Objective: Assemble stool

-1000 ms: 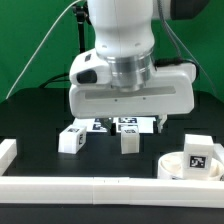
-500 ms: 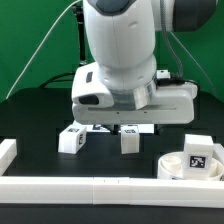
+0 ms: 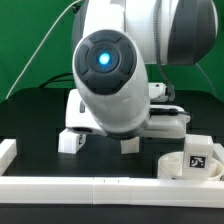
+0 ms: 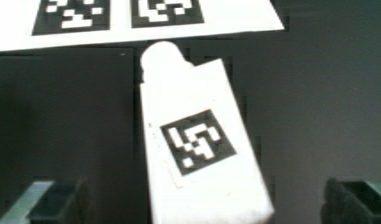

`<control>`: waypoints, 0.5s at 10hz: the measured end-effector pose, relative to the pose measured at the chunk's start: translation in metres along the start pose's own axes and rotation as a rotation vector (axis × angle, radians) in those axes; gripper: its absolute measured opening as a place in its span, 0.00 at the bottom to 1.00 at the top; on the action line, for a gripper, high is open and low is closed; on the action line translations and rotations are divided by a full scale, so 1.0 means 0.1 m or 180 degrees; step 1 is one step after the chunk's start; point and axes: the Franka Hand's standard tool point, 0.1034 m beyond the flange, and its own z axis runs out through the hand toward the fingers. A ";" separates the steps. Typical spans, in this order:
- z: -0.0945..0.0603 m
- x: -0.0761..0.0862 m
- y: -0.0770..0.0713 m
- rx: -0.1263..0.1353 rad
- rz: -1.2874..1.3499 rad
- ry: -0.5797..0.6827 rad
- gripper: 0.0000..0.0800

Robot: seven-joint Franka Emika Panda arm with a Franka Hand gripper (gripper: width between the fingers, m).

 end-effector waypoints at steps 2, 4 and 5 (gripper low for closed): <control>-0.01 0.09 0.00 -0.0003 -0.0027 0.0032 0.81; 0.02 0.11 -0.01 -0.0003 -0.0043 0.0028 0.68; 0.05 0.12 0.00 -0.0003 -0.0080 0.0011 0.50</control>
Offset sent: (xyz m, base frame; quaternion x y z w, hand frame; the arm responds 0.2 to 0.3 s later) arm 0.0015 0.0021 -0.0071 0.0031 -0.0084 -0.0211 0.9997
